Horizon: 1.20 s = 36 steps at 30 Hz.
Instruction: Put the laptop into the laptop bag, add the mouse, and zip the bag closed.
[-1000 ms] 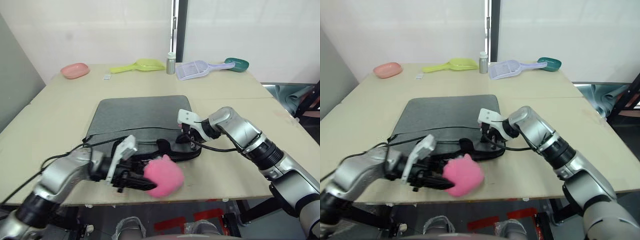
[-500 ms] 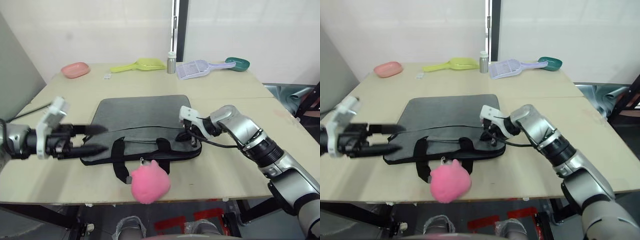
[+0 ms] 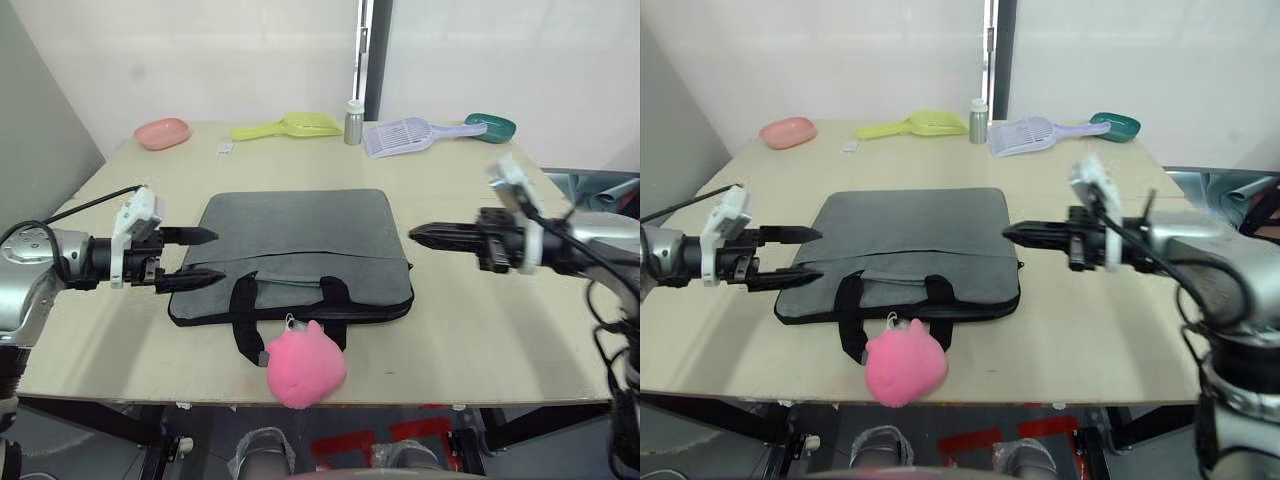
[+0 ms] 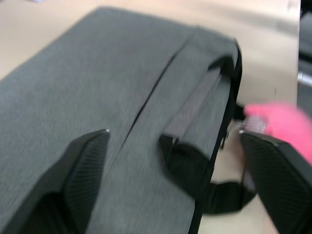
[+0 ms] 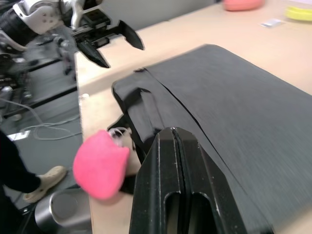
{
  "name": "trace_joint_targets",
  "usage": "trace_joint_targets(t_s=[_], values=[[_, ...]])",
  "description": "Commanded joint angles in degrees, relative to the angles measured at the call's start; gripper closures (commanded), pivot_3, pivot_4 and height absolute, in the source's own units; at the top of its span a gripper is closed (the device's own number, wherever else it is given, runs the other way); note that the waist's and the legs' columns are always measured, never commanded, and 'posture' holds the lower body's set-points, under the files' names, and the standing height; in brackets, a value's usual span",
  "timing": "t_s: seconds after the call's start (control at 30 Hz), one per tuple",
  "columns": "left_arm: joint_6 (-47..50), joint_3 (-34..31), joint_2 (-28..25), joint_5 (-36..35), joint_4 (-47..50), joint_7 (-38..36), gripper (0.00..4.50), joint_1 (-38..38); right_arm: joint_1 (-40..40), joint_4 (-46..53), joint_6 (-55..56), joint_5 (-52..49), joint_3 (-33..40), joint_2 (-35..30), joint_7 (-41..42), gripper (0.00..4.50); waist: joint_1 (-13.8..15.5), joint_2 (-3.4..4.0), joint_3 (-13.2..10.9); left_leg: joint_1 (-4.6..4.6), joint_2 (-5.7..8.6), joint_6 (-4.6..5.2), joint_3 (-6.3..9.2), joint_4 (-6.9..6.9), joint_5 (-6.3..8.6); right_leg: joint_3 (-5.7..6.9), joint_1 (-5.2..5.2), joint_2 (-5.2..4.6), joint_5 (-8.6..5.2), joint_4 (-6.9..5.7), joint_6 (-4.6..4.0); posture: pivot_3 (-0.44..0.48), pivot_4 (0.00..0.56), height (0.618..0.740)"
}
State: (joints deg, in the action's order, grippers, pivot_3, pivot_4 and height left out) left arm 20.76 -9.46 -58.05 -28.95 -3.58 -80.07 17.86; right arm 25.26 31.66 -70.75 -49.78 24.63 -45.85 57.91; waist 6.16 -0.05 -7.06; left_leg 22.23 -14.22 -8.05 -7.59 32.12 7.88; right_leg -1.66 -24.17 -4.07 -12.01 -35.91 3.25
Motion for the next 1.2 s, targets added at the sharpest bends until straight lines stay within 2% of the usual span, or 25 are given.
trace_joint_targets(t_s=[0.03,0.1,0.17,0.3,0.53,0.67,0.8,0.83,0.9,1.0,1.03,1.1,1.13,1.2], values=[[-9.39,4.65,4.82,6.37,-8.11,1.22,0.02,7.21,-2.66,5.35,-3.33,-8.66,9.06,-2.33,-4.45,4.5,0.36,0.03,0.0,-0.09,0.0,0.0,-0.01,0.0,0.0,-0.01,0.08,0.0,0.0,-0.02,0.0,0.0,0.15,0.74],[-9.22,6.75,6.42,5.64,-10.88,-3.47,0.02,9.62,-4.83,6.96,-4.74,-12.9,12.05,-3.76,-6.78,4.5,0.46,0.03,-0.01,-0.18,-0.01,0.0,0.0,0.06,-0.01,-0.01,0.16,-0.02,0.0,-0.08,0.01,0.0,0.15,0.74],[-10.0,8.52,8.07,6.95,-15.65,-4.45,0.53,12.36,-6.82,8.01,-5.65,-15.86,14.39,-5.36,-9.25,4.5,0.48,0.02,0.0,-0.21,0.01,0.0,-0.09,0.09,-0.01,-0.11,0.16,-0.03,0.0,-0.1,0.01,0.0,0.15,0.74],[-14.23,12.46,10.56,10.45,-23.2,-8.27,1.9,15.96,-10.58,9.08,-6.14,-22.21,17.57,-8.71,-13.89,4.5,0.33,0.05,0.0,-0.21,0.02,0.0,-0.12,0.05,-0.01,-0.13,0.13,-0.02,0.0,-0.09,0.02,0.0,0.15,0.74],[-18.4,15.15,15.74,13.69,-33.02,-10.28,4.39,21.6,-14.71,9.22,-2.46,-33.27,17.51,-13.96,-21.94,4.5,0.93,0.02,-0.01,-0.17,0.03,0.01,-0.1,0.04,-0.01,-0.09,0.14,-0.06,-0.01,-0.03,0.03,0.0,0.15,0.74],[-24.9,18.0,17.73,18.22,-36.56,-9.79,4.45,21.54,-16.0,9.46,1.35,-39.09,14.16,-15.51,-27.7,4.5,0.91,0.02,-0.01,-0.16,0.04,0.01,-0.11,0.02,-0.01,-0.08,0.16,-0.09,-0.02,0.03,0.05,0.0,0.15,0.74],[-32.03,20.32,18.89,22.1,-40.3,-9.6,4.5,21.3,-16.67,10.26,4.01,-43.42,8.39,-17.84,-31.46,3.37,1.23,0.05,0.01,-0.19,0.05,0.01,-0.08,0.03,-0.01,-0.05,0.25,-0.11,-0.03,0.05,0.07,0.0,0.15,0.74],[-33.47,20.59,19.2,22.68,-41.43,-9.41,4.5,21.51,-16.3,10.12,4.56,-44.15,6.05,-18.34,-32.58,2.92,1.32,0.06,0.04,-0.21,0.08,0.01,-0.09,0.03,-0.01,-0.07,0.26,-0.13,-0.03,0.05,0.08,0.0,0.15,0.74],[-35.15,20.8,19.86,23.23,-43.48,-9.21,4.5,22.19,-15.23,9.75,5.48,-44.95,0.86,-18.88,-33.83,2.29,1.4,0.09,0.08,-0.28,0.1,0.01,-0.09,0.03,0.0,-0.06,0.4,-0.15,-0.04,0.05,0.11,0.0,0.15,0.74],[-36.17,20.72,20.74,23.54,-45.76,-9.44,4.5,23.07,-12.87,8.82,5.14,-41.96,-8.48,-17.98,-34.37,1.31,1.5,0.17,0.16,-0.33,0.1,0.01,-0.08,0.07,-0.01,-0.05,0.54,-0.2,-0.04,0.05,0.14,0.0,0.15,0.74],[-37.05,20.83,20.89,23.83,-46.27,-9.34,4.5,23.12,-11.07,7.84,4.85,-40.72,-12.34,-16.62,-34.77,0.84,1.55,0.18,0.19,-0.32,0.11,0.01,-0.08,0.08,-0.01,-0.04,0.55,-0.23,-0.04,0.04,0.16,0.0,0.15,0.74],[-38.79,21.07,20.89,24.32,-46.85,-9.27,4.5,22.78,-6.56,5.15,3.57,-37.41,-20.43,-12.71,-35.51,0.21,1.41,0.21,0.3,-0.32,0.12,0.01,-0.09,0.12,-0.01,-0.03,0.57,-0.25,-0.04,0.04,0.18,0.0,0.15,0.74],[-39.49,21.1,20.84,24.5,-47.06,-9.09,4.5,22.59,-4.34,3.71,2.63,-35.78,-24.12,-10.6,-35.56,0.02,1.25,0.21,0.39,-0.31,0.13,0.01,-0.09,0.14,-0.01,-0.03,0.57,-0.27,-0.03,0.03,0.19,0.0,0.15,0.74],[-41.04,21.29,20.4,25.04,-47.19,-8.98,4.5,21.96,-0.47,-0.4,0.67,-32.38,-30.4,-5.65,-36.14,0.02,1.22,0.26,0.46,-0.28,0.14,0.01,-0.08,0.14,-0.01,0.0,0.55,-0.29,-0.03,0.0,0.19,0.0,0.15,0.74]])
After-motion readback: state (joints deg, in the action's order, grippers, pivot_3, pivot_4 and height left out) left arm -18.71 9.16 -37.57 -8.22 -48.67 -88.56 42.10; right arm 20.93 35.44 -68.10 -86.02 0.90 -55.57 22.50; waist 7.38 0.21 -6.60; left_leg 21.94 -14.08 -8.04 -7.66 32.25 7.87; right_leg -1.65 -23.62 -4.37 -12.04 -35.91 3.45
